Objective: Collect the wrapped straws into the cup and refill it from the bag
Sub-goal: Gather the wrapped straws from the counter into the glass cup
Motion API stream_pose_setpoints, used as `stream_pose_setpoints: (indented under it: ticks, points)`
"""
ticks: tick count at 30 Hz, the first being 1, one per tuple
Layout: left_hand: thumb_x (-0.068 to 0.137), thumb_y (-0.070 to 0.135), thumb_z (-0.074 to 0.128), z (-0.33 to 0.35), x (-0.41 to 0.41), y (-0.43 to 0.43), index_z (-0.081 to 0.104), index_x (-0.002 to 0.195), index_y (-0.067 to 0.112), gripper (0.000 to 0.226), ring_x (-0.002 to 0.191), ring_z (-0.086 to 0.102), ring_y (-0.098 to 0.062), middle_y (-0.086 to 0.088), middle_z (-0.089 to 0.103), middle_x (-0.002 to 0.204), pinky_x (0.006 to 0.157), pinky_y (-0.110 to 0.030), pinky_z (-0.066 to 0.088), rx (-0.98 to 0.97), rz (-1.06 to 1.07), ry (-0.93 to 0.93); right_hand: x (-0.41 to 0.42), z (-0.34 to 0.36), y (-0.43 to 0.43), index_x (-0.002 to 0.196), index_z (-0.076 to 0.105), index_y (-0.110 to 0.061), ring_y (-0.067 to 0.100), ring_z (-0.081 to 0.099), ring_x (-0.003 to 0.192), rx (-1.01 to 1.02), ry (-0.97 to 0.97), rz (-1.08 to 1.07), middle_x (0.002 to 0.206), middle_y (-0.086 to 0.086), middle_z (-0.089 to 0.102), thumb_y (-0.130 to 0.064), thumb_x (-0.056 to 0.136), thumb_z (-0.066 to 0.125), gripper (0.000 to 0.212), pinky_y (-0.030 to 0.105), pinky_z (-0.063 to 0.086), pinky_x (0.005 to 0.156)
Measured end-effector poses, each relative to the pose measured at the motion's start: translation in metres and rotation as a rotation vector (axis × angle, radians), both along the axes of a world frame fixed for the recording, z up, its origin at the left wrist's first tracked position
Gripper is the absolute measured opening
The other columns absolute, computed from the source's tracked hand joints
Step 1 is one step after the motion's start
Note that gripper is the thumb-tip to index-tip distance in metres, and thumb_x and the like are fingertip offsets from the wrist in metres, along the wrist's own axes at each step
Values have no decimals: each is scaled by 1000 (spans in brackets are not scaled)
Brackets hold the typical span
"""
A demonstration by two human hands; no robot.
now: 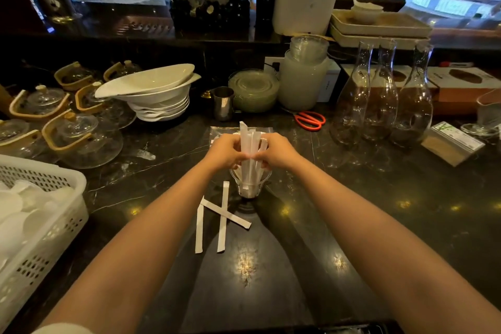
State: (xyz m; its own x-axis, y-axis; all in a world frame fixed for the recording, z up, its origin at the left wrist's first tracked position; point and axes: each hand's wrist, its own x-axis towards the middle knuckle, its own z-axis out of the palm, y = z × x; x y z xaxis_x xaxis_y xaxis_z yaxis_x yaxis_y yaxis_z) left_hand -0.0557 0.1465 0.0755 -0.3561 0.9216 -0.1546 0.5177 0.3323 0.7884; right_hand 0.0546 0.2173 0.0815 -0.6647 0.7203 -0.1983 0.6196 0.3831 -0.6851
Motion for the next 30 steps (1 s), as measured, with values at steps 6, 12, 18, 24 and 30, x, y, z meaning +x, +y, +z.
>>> stream_pose_setpoints:
  ticks: [6, 12, 18, 24, 30]
  points:
    - [84, 6, 61, -13, 0, 2, 61, 109, -3, 27, 99, 66, -31, -23, 66, 111, 69, -28, 52, -71, 49, 51, -3, -8, -2, 106, 60, 2, 12, 56, 59, 13, -53, -24, 85, 12, 59, -9, 88, 58, 21, 20, 48, 57]
    - [83, 6, 62, -20, -1, 1, 64, 106, -2, 25, 96, 67, -29, -21, 68, 107, 79, -31, 52, -123, 98, 95, -5, -16, -4, 75, 59, -10, 15, 59, 63, 6, -82, -67, 74, 8, 60, -11, 86, 60, 11, 23, 51, 59]
    - [78, 7, 68, -9, -5, -4, 62, 105, 3, 28, 96, 67, -29, -18, 67, 109, 89, -44, 54, -36, 168, 91, -3, -6, -4, 111, 57, -6, 22, 63, 86, 54, 11, -124, 105, 11, 62, -13, 80, 69, 33, 37, 57, 79]
    - [80, 13, 67, -4, -15, -7, 64, 98, 8, 19, 99, 64, -27, -14, 67, 108, 89, -46, 54, -27, 224, 121, -3, 15, -4, 127, 48, -14, 24, 54, 114, 219, 39, -147, 128, 9, 54, -22, 81, 67, 50, 37, 50, 90]
    - [82, 20, 65, -2, -24, -25, 64, 103, 9, 25, 100, 63, -25, -12, 67, 108, 89, -42, 53, -16, 328, 167, -12, 30, -25, 132, 43, -12, 24, 53, 118, 225, 59, -45, 131, 10, 53, -27, 82, 66, 57, 38, 49, 94]
